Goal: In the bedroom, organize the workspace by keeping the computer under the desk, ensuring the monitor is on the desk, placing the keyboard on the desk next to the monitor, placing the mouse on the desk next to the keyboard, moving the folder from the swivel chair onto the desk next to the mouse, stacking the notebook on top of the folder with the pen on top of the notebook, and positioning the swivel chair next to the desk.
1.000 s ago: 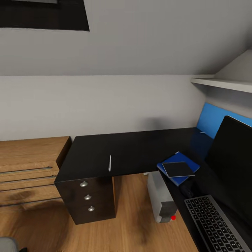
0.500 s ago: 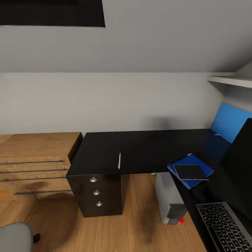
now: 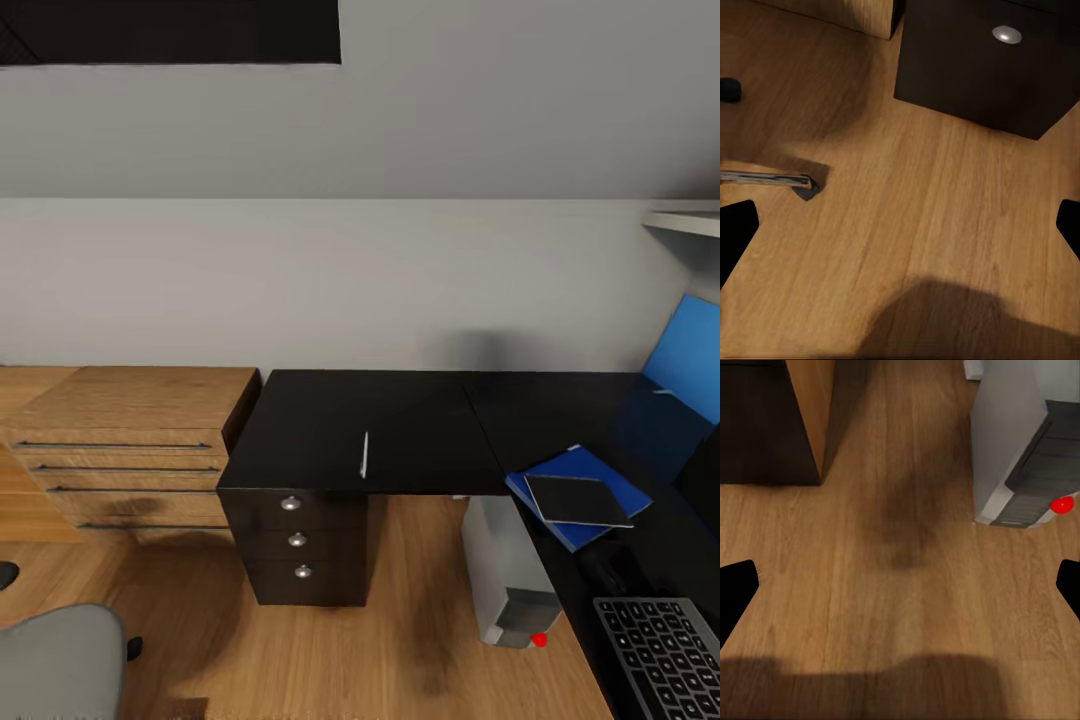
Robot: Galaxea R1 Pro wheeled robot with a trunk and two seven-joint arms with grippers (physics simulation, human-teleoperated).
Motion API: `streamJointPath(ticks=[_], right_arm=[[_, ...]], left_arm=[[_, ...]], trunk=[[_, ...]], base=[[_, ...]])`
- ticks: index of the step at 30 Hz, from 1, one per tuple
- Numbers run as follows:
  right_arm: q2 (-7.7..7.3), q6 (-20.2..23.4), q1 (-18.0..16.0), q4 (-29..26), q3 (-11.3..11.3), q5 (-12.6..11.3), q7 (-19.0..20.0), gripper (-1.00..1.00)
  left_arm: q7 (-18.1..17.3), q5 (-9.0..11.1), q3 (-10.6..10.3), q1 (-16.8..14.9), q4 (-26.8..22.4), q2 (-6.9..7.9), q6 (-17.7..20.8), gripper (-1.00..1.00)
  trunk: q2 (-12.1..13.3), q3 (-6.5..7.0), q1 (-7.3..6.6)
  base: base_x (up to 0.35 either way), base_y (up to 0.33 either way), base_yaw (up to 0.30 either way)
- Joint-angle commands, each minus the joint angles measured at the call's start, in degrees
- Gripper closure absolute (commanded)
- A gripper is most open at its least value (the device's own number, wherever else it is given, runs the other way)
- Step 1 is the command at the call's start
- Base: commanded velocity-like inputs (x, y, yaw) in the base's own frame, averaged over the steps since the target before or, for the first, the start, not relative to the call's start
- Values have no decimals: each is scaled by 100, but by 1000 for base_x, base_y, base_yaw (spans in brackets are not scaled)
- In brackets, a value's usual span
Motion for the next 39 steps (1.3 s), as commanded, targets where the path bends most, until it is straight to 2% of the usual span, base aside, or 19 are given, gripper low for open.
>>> streamJointPath(ticks=[1, 10, 21, 26, 27, 31, 32, 37, 39], right_arm=[[-1, -9, -4, -2, 49, -14, -50, -100], [-11, -16, -4, -3, 47, -12, -48, -100], [-32, -34, -4, -2, 47, -5, -39, -100], [-36, -41, -4, -2, 47, -1, -39, -100], [-36, -43, -4, -2, 47, 2, -39, -100], [-37, -45, -4, -2, 47, 3, -39, -100], [-37, -51, -4, 2, 47, 4, -39, -100], [-31, -52, -4, -8, 44, 4, -39, -100], [-29, -48, -4, -14, 41, 4, -39, -100]], left_arm=[[-43, 62, -25, -4, 3, 0, -7, -100], [-28, 62, -28, -5, 0, -4, 7, -100], [-42, 46, -53, -6, -5, -48, 13, -100], [-38, 43, -53, -4, -5, -159, 20, -100], [-34, 44, -52, -5, -5, -217, 27, -100], [-26, 44, -56, -4, -5, -238, 70, -100], [-7, 55, -59, -6, -9, -238, 633, -100], [10, 61, -52, -5, -28, -237, 1423, -100], [5, 60, -52, -4, -38, -241, 1537, -100]], trunk=[[-4, -13, 0], [-4, -77, 0], [-4, -91, 0], [-4, -92, 0], [37, -74, -22], [197, -2, -110], [237, 16, -132], [438, 106, -242], [518, 142, -286]], base=[[0, 0, 173], [91, 131, 162], [39, 40, 26], [2, 2, 2], [0, 0, 0], [0, 0, 0], [0, 0, 0], [0, 0, 0], [0, 0, 0]])
